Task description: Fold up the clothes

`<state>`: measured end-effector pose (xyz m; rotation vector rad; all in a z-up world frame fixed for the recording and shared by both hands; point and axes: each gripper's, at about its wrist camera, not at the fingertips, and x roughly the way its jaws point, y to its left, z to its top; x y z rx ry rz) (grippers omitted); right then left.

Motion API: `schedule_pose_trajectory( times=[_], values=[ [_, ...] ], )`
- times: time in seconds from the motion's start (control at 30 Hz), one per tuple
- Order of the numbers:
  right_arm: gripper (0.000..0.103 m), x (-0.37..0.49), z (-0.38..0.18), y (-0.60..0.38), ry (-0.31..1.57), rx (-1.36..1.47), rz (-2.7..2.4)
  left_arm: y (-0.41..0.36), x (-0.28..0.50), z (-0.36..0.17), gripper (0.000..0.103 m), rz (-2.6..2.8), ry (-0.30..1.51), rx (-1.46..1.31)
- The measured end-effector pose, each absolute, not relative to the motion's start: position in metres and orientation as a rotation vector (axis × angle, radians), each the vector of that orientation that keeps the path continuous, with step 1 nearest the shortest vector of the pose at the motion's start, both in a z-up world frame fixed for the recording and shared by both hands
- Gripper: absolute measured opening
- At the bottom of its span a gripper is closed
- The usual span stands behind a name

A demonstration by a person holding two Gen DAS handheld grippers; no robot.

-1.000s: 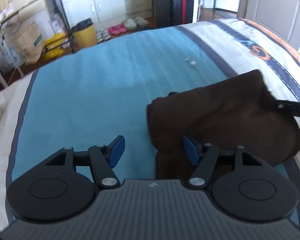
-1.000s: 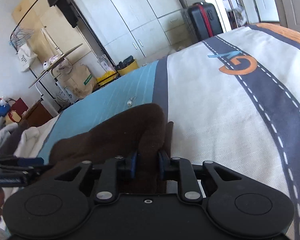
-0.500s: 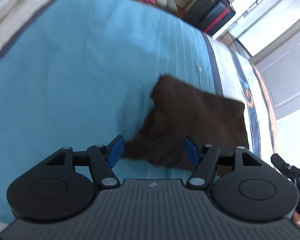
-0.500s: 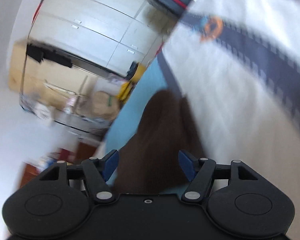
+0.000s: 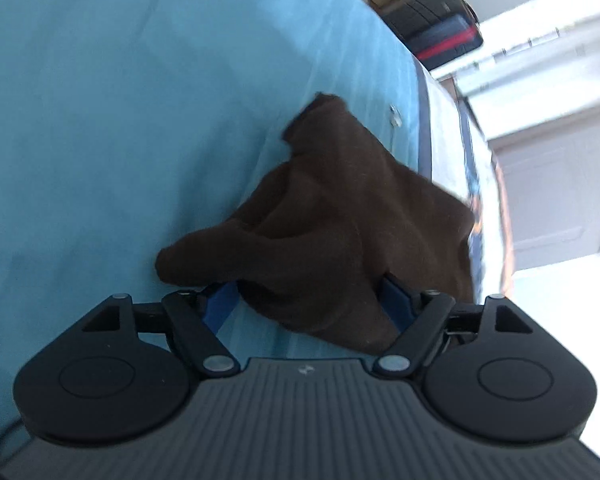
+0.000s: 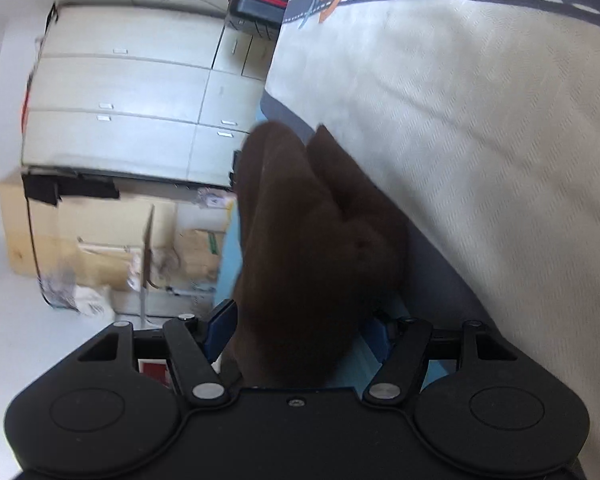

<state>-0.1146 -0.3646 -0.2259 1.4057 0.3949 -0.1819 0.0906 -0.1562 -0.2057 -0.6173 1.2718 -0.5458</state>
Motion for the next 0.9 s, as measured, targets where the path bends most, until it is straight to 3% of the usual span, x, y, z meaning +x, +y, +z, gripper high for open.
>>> schedule_pose_trajectory(
  times=[0.33,0.53,0.67,0.73,0.8,0.9],
  values=[
    [0.073,-0.092,-0.201,-0.352,0.451,1.095,-0.217,-0.184,0.081,-0.19,0.067,-0.553,1.121,-0.495],
    [0.072,-0.118,-0.207,-0.365,0.422,1.231,-0.262,-0.181,0.074,-0.173,0.074,-0.539,1.157,-0.36],
    [0.074,-0.13,-0.223,-0.377,0.343,1.367,-0.268,-0.17,0.084,-0.179,0.077,-0.531,1.179,-0.42],
    [0.078,-0.119,-0.226,-0.383,0.347,1.362,-0.251,-0.17,0.086,-0.181,0.077,-0.534,1.179,-0.422],
    [0.094,-0.095,-0.219,-0.386,0.398,1.284,-0.219,-0.174,0.086,-0.181,0.077,-0.529,1.156,-0.41],
    [0.099,-0.077,-0.208,-0.389,0.439,1.213,-0.199,-0.174,0.088,-0.184,0.077,-0.525,1.139,-0.443]
  ],
)
